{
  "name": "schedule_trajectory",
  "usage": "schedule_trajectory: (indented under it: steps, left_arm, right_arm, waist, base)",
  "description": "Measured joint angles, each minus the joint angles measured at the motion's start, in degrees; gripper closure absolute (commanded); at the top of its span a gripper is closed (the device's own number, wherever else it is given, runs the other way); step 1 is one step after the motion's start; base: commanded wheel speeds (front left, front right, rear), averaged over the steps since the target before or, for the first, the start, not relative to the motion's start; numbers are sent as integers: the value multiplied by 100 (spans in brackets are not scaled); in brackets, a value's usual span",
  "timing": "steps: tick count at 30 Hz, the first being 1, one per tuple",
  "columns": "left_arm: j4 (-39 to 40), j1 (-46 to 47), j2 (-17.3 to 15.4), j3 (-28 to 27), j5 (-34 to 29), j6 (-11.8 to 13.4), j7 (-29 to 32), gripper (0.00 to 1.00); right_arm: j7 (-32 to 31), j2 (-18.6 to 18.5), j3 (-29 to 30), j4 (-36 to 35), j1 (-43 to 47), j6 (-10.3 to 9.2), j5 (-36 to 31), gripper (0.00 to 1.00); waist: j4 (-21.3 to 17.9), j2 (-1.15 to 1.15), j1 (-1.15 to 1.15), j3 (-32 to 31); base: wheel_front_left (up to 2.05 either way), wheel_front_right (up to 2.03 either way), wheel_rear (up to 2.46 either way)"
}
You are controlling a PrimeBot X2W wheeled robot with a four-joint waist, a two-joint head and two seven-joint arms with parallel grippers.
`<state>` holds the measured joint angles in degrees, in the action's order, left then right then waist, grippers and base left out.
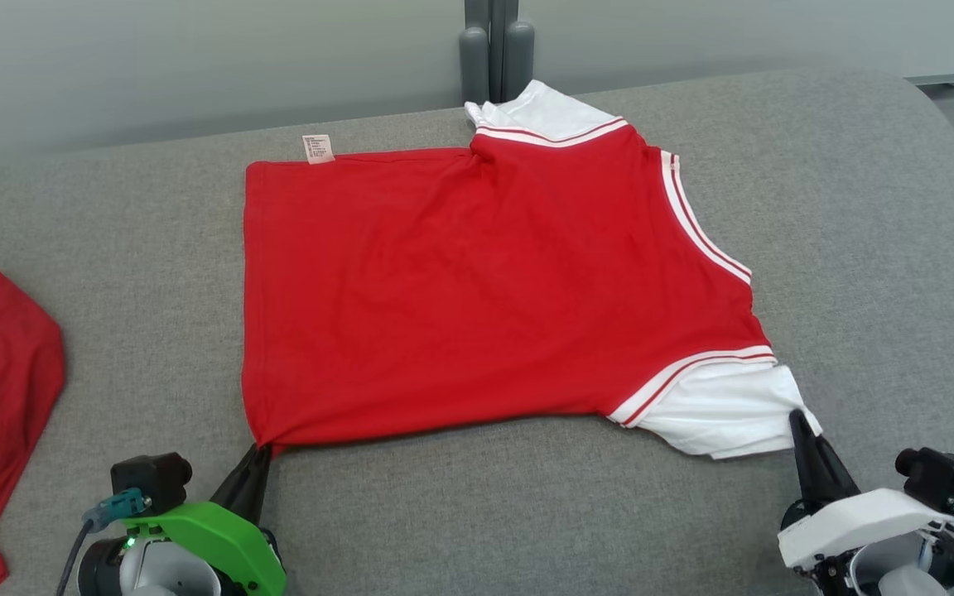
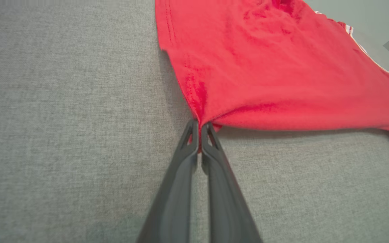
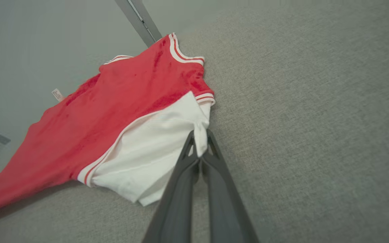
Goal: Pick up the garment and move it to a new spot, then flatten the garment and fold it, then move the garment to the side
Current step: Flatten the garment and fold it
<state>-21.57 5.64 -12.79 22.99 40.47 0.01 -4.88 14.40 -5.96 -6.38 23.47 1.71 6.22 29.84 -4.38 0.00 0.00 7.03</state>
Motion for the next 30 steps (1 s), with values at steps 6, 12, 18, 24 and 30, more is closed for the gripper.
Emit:
schedule_trajectory:
  steps: [6, 12, 18, 24, 30]
  left_arm:
    - [376, 1, -97, 14, -1, 0, 212, 100]
    - [883, 319, -201, 108, -79, 8, 557, 100]
    - [1355, 868, -358, 211, -252, 40, 1071, 100]
    - [1485, 1245, -692, 136, -379, 212, 1512, 100]
    - [1640, 1386, -759, 97, -425, 257, 1704, 100]
  right_arm:
    - [0, 42, 88, -657, -1, 85, 657, 100]
    - [-175, -156, 109, -1185, -152, 83, 922, 100]
    - [-389, -635, 212, -1557, -601, 83, 888, 100]
    - [-745, -999, 30, -1670, -1079, 83, 723, 100]
    - [-964, -1094, -170, -1673, -1138, 83, 654, 100]
  waist:
    - [10, 0, 0, 106]
    - [16, 0, 0, 359]
    - [72, 0, 0, 696]
    - [170, 0, 1, 1037]
    - [317, 0, 1, 1228]
  base:
    - [0, 0, 0]
    - [0, 0, 0]
    - [0, 0, 0]
    - [0, 0, 0]
    - [0, 0, 0]
